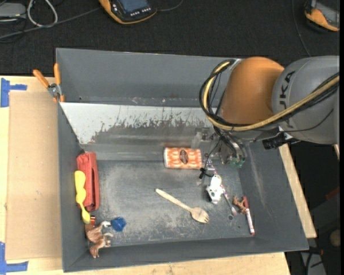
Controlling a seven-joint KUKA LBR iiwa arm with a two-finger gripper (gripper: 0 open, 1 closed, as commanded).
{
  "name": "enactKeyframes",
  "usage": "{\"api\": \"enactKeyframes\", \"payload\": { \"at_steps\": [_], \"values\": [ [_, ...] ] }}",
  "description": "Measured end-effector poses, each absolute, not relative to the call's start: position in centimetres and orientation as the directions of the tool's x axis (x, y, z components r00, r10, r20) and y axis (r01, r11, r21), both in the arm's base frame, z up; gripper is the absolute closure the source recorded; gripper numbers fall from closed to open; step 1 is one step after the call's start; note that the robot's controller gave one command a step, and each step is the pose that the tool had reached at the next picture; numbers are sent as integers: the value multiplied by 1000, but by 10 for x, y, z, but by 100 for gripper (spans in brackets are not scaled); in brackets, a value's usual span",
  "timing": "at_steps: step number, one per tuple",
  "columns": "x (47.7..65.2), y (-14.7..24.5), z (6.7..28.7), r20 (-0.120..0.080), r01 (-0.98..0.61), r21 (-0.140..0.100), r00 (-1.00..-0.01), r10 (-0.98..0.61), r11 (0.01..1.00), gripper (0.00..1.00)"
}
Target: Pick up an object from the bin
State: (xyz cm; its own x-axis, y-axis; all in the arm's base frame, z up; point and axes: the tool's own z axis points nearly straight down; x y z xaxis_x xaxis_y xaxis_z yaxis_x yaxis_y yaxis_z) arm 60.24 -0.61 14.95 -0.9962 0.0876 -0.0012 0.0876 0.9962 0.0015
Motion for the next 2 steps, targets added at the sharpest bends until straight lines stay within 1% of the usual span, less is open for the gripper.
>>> {"api": "enactKeyframes", "payload": {
  "at_steps": [1, 2],
  "values": [
    [610, -3, 129, -2, 65, 1, -998, 65, 998, 0],
    [618, 15, 121, 4, 48, 2, -999, 48, 999, 0]
  ]
}}
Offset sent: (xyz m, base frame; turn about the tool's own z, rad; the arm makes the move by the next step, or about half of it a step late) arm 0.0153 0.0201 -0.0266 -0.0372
